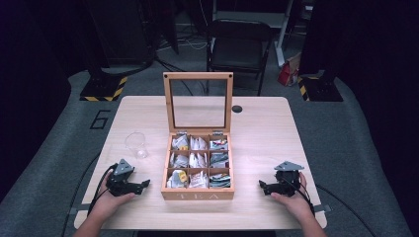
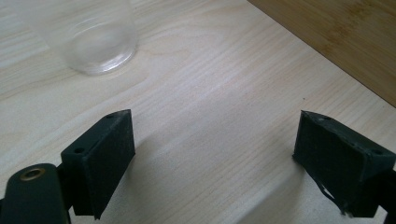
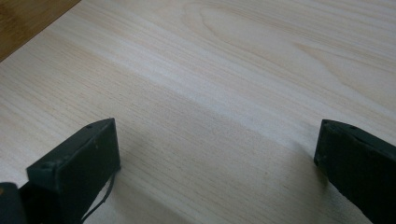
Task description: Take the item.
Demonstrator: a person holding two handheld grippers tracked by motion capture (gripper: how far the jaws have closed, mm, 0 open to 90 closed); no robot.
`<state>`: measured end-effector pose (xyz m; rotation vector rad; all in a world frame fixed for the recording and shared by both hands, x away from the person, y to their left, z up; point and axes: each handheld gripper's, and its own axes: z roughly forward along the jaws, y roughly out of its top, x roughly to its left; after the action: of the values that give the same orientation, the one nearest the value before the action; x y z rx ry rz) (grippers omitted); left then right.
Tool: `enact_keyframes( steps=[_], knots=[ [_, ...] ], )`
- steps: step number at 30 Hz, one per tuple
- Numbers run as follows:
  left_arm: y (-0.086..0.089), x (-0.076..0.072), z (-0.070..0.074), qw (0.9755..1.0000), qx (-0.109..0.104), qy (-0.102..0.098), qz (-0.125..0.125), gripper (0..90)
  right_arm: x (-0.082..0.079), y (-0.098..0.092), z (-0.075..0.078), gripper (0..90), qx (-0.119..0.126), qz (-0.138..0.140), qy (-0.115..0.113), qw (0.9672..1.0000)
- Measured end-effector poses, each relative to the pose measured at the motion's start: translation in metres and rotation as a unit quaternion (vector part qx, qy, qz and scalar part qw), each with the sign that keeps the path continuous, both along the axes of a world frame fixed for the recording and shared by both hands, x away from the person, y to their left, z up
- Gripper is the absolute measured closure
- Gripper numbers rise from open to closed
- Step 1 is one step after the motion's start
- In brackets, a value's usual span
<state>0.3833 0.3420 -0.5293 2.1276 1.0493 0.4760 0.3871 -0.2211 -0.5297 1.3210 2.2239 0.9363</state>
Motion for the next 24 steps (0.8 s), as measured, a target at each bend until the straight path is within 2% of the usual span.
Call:
enact_keyframes(
  steps=[5,9,11,12,16,17,18,24],
  knots=[
    [-0.0004,-0.0002,-0.0003,1.0,-0.003,0.001,0.002,12.1,0.0001,-0.0001,-0.0001,0.0,-0.001,0.0,-0.002,1.0],
    [-0.0017,0.0001,-0.0011,0.9999,-0.013,0.0,0.011,13.9,-0.0008,-0.0001,0.0,0.0,0.0,0.002,-0.001,1.0],
    [-0.0013,0.0001,-0.0009,0.9999,-0.011,0.001,0.009,14.1,-0.0011,-0.0001,0.0001,0.0,0.0,0.003,0.0,1.0],
    [0.0008,0.001,0.0,1.0,0.001,-0.007,0.001,14.4,-0.001,-0.0004,0.0001,0.0,-0.002,0.005,-0.001,1.0],
    [0.0004,0.0003,-0.0002,1.0,-0.001,-0.006,0.003,14.7,-0.0009,0.0004,-0.0001,0.0,0.0,0.001,-0.001,1.0],
    [0.0004,-0.0003,0.0002,1.0,-0.003,0.001,0.003,14.8,-0.001,0.0005,-0.0001,0.0,0.001,0.0,-0.001,1.0],
    [0.0007,-0.0005,-0.0002,1.0,-0.002,-0.005,0.003,14.9,-0.0012,0.0001,0.0002,0.0,0.0,0.003,0.001,1.0],
    [0.0015,-0.0008,0.0006,1.0,0.002,-0.004,0.0,15.4,-0.0011,0.0008,0.0,0.0,0.002,-0.001,0.0,1.0]
  ],
)
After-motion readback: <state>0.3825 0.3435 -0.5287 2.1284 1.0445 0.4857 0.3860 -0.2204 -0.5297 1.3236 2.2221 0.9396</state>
